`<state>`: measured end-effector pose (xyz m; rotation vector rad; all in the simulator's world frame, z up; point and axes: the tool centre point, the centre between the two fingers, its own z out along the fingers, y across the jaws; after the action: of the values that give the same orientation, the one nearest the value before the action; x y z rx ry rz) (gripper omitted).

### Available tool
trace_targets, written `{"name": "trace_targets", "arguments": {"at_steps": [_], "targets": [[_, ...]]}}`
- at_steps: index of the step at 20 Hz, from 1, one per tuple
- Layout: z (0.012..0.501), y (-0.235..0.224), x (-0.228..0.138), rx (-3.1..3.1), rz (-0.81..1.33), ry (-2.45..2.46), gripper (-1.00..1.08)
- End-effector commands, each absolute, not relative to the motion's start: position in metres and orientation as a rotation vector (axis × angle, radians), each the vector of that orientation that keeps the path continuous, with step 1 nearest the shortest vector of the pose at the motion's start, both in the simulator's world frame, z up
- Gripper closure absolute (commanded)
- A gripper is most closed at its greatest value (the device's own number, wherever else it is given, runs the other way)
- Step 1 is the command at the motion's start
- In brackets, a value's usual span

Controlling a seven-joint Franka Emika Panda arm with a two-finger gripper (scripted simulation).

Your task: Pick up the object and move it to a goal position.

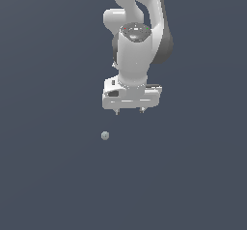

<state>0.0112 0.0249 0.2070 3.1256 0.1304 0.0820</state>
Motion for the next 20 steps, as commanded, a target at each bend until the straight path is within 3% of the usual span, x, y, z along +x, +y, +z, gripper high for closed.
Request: {"name": "trace_targets", "arguments": {"at_steps": [1,20], "targets": [[0.199,0.018,0.014,3.126,0.076,0.131,-0.92],[0.079,-0.086,0.026,3.137,0.004,0.152,-0.92]]}}
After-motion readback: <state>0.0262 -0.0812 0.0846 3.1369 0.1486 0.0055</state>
